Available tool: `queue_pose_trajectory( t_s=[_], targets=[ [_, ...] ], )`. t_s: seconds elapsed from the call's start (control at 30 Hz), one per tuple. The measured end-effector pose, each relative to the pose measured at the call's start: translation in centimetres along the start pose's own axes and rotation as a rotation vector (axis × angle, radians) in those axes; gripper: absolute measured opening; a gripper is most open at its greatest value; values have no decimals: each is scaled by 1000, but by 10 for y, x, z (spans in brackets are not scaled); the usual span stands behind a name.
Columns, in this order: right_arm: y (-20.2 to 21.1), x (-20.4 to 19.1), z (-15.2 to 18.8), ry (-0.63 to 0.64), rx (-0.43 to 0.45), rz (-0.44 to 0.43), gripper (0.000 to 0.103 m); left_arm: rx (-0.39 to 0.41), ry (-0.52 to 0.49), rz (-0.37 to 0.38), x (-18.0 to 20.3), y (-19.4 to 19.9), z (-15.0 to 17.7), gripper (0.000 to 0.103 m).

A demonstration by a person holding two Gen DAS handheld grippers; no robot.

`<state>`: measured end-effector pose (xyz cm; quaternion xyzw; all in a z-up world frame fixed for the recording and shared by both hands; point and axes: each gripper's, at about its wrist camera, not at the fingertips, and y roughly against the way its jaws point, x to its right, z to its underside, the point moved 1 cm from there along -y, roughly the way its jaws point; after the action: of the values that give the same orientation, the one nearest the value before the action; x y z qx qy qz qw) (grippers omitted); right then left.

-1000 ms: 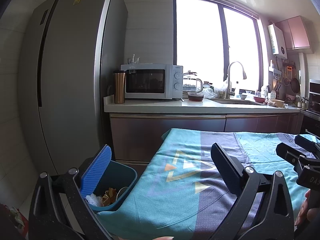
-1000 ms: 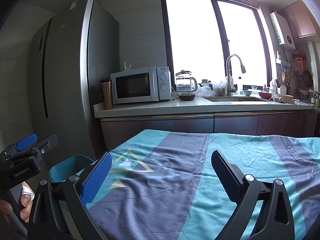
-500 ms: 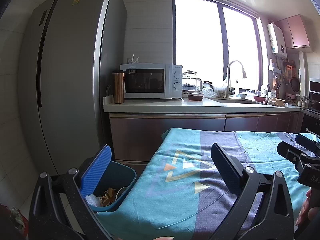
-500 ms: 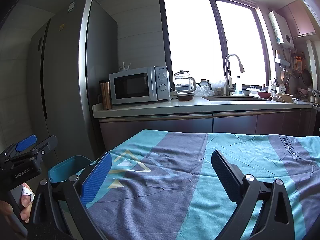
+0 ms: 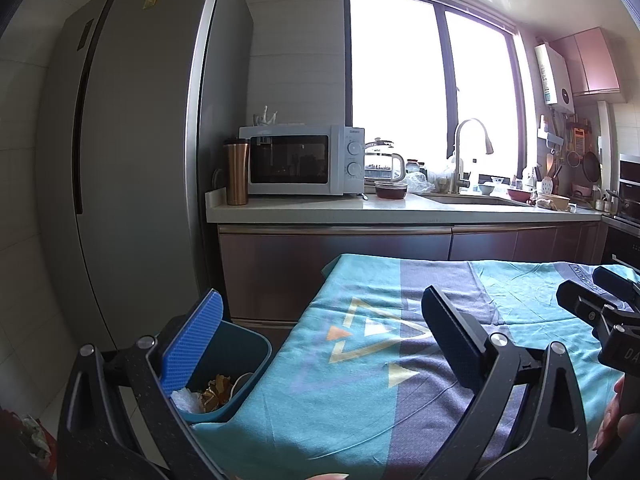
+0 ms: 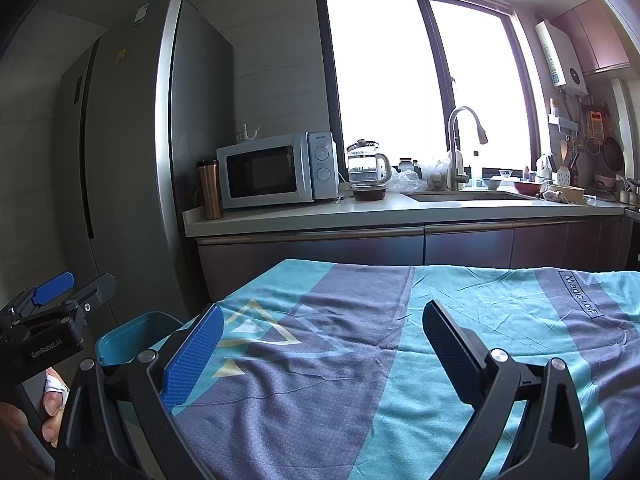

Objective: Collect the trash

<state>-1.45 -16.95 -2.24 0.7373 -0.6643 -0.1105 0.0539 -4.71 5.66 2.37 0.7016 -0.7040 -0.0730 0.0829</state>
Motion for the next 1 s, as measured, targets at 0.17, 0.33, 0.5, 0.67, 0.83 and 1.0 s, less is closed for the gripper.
queue_pose_trajectory(
  t_s=[0.17, 0.33, 0.5, 0.67, 0.83, 1.0],
  targets=[
    [0, 0, 0, 0, -1, 1, 96, -2, 1, 1, 0, -1, 0, 98],
    [-1, -1, -1, 1, -1, 2, 96, -3, 0, 1, 1, -2, 1, 98],
    [-3, -1, -2, 1, 0, 1, 96, -5, 1, 2, 1, -3, 2, 98],
    [-4, -1, -2, 1, -1, 1, 96, -7, 0, 2, 2, -6, 4, 98],
    [-4, -2, 0, 3, -2, 5, 96, -9, -1, 3, 2, -7, 4, 98],
    [-4, -2, 0, 1, -2, 5, 96, -10, -2, 1, 5, -9, 6, 98]
  ],
)
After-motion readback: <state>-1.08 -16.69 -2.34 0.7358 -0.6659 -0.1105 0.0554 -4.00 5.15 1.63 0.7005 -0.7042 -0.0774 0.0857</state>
